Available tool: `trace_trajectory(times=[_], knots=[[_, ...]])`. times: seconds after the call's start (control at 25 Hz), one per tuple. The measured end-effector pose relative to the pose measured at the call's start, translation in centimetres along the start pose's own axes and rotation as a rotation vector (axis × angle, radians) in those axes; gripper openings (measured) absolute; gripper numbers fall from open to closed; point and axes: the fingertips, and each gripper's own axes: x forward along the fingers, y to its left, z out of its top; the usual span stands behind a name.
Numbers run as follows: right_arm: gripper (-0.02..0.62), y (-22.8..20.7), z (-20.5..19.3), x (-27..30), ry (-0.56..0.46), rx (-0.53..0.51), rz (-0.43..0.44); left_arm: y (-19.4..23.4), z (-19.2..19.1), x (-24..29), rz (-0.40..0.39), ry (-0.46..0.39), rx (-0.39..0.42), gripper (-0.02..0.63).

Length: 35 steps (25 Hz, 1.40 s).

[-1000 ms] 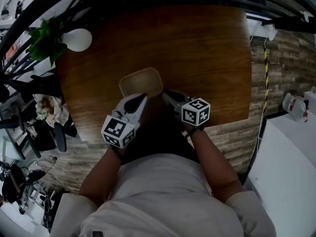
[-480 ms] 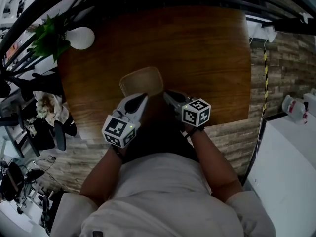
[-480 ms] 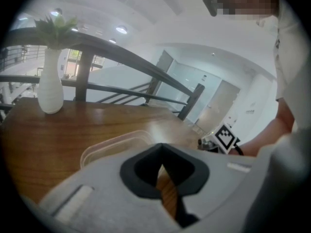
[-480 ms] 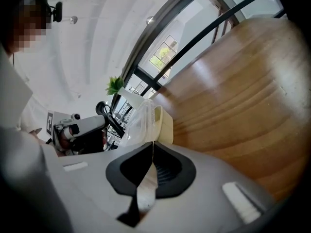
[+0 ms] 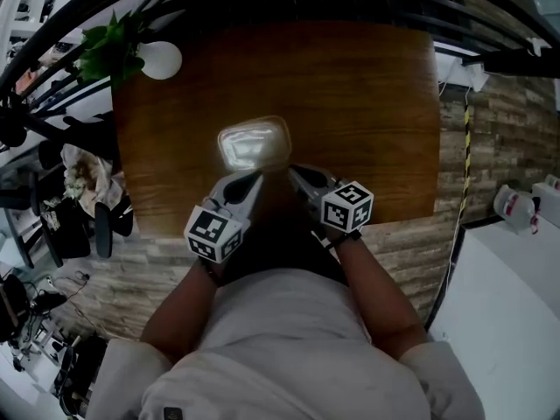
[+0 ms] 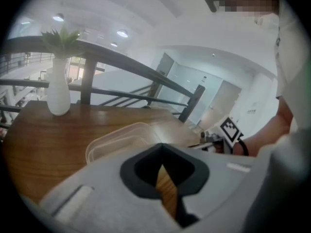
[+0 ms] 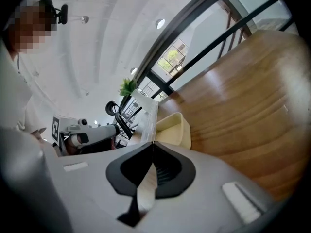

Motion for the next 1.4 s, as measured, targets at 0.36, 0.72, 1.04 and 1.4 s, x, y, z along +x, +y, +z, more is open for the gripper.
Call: trace_trajectory(times=[0.36,0.72,1.04,1.4], knots=[[0.006,8.0,2.2,-2.0,-0.025,-0.143,0.094,-2.7,3.1,-4.2,0.056,-0.083,0.028,0.003],[0.006,15.7,3.6,-4.4,-0.041,-0.308,0.114,-5.5,5.5,-11.0,0.115,-0.183,0.072,0.003],[0.006,19.6,4.2,-8.4,-0.058,-0.436,0.121,-9.0,7.0,-14.9,0.148,-0.272,0.113,0.003],[0.006,21.9,3.1,-11.8,-0.085,-0.498,0.120,-13.3,6.6,-16.0,0.159,-0.302,0.140,0.003]])
